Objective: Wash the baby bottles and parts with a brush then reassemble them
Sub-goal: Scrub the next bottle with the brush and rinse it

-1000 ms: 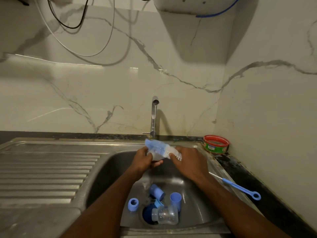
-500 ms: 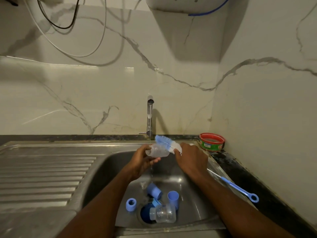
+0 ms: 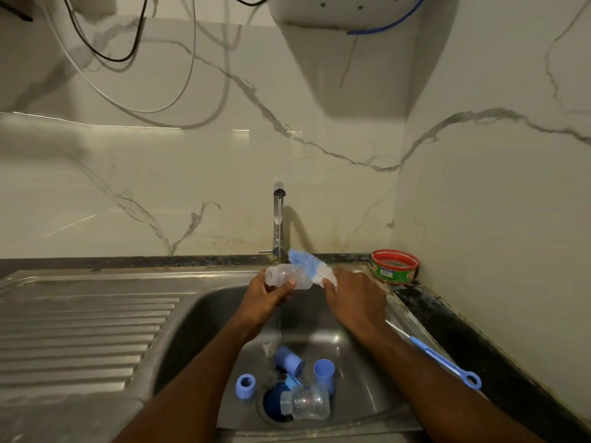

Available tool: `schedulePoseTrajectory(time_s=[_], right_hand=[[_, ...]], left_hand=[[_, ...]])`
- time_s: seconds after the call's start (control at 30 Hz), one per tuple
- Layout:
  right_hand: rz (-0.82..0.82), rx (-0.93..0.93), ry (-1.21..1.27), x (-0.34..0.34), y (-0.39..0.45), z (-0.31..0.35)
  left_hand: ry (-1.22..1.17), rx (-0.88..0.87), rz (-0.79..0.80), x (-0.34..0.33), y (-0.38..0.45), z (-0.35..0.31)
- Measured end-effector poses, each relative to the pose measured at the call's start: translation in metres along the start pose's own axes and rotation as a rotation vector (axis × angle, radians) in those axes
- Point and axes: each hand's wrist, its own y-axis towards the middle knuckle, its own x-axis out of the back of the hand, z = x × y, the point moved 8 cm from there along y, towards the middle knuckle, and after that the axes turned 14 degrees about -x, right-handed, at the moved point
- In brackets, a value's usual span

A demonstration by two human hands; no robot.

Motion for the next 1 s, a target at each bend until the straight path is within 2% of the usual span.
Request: schedulePoseTrajectory(time_s=[0.13,0.23,0.3,0.4,0.5,0.67,0.8,0.9,1.0], right_hand=[[0.041,0.137,0.054,-0.006,-0.006,0.017],[0.072,0.036,-0.05,-0.013,0.003,0.005],[0.074,0.001,-0.137,-0.014,0.009,-0.005],[0.066,-0.027,-0.104,-0.01,0.014,-0.014],[0.01,0.014,-0.036,0.003,0.013,-0.003],[-0.041,0.142,-0.037,0.013,0.009,0.015],[-0.064,0.132,-0.005,0.013,0.006,0.004],[-0.011,0.15,0.013,0.009,0.002,0.004],[0.082,0.21,-0.024,-0.007,-0.005,0.014]], left_hand=[[0.04,0.017,0.032,0.002,-0.004,0.003],[0.363,-0.052,0.075,0.007,-0.005,0.005],[0.505,-0.087,0.031,0.013,-0.004,0.002],[0.522,-0.101,-0.009,0.016,-0.003,-0.004],[0.513,-0.105,0.028,0.011,-0.001,-0.004],[0.505,-0.068,0.042,0.003,-0.001,0.004],[0.489,0.017,0.046,0.009,-0.001,0.009],[0.49,0.047,0.064,0.011,-0.003,0.012],[0.53,-0.021,0.126,0.003,-0.006,-0.001]])
